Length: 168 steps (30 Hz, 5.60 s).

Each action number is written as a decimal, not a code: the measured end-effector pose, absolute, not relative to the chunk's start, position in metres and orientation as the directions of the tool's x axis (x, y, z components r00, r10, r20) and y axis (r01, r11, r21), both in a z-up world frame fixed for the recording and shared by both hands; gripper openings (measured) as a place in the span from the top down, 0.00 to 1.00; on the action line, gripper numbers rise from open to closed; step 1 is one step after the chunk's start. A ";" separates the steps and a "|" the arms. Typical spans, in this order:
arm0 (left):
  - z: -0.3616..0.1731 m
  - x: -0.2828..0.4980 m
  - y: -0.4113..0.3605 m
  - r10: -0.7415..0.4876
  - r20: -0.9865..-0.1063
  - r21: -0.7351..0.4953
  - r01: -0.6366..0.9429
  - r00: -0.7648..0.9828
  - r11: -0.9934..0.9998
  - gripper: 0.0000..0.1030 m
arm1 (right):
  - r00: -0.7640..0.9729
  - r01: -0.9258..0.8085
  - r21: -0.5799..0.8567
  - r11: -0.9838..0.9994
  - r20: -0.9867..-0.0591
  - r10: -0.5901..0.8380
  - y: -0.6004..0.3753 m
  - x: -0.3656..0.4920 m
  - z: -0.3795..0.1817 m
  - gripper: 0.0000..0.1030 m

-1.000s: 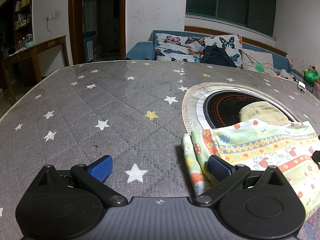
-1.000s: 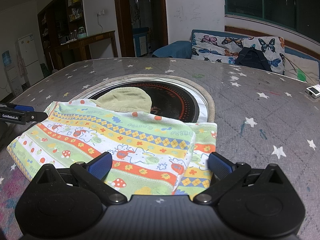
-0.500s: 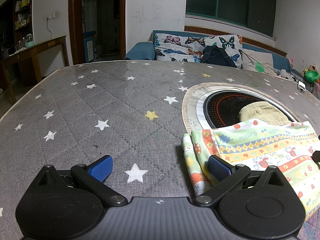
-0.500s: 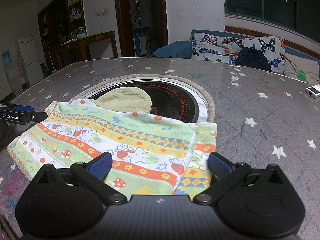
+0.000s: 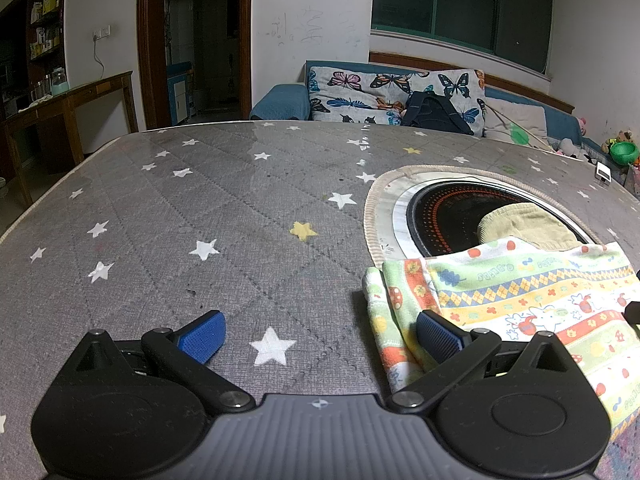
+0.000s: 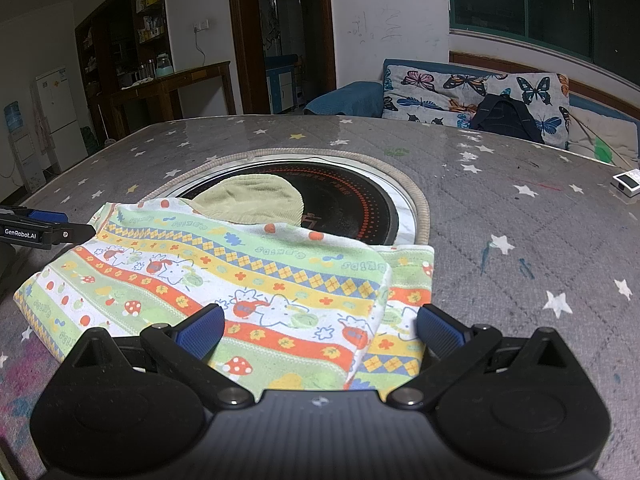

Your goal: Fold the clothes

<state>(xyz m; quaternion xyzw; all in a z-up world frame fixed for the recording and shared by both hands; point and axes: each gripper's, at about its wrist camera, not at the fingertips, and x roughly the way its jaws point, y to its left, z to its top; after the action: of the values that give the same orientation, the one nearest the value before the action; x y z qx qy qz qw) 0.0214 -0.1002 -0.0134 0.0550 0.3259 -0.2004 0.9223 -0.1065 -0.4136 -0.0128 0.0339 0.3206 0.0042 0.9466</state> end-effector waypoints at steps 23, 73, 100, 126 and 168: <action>-0.013 0.021 -0.100 -0.334 -0.623 -0.029 0.405 0.707 0.914 0.00 | 0.794 0.014 0.066 0.998 -0.607 0.029 -0.414 -0.107 -0.013 0.00; -0.013 0.021 -0.100 -0.333 -0.623 -0.029 0.405 0.707 0.914 0.00 | 0.792 0.015 0.053 0.998 -0.610 0.020 -0.412 -0.106 -0.014 0.00; -0.013 0.017 -0.100 -0.321 -0.627 -0.033 0.388 0.709 0.921 0.00 | 0.791 0.015 0.051 0.999 -0.612 0.019 -0.406 -0.105 -0.014 0.00; 0.008 -0.006 -0.081 -0.321 -0.627 -0.088 0.345 0.710 0.934 0.00 | 0.791 0.015 0.053 0.998 -0.612 0.020 -0.408 -0.105 -0.014 0.00; 0.031 -0.046 -0.116 -0.418 -0.577 -0.039 0.488 0.701 0.872 0.00 | 0.791 0.015 0.053 0.998 -0.612 0.021 -0.408 -0.104 -0.014 0.00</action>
<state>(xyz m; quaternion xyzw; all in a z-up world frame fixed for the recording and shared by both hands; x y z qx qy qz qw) -0.0462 -0.1165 0.0314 0.0582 0.2979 -0.2460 0.9205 -0.1044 -0.4085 -0.0141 0.0275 0.3234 0.0015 0.9459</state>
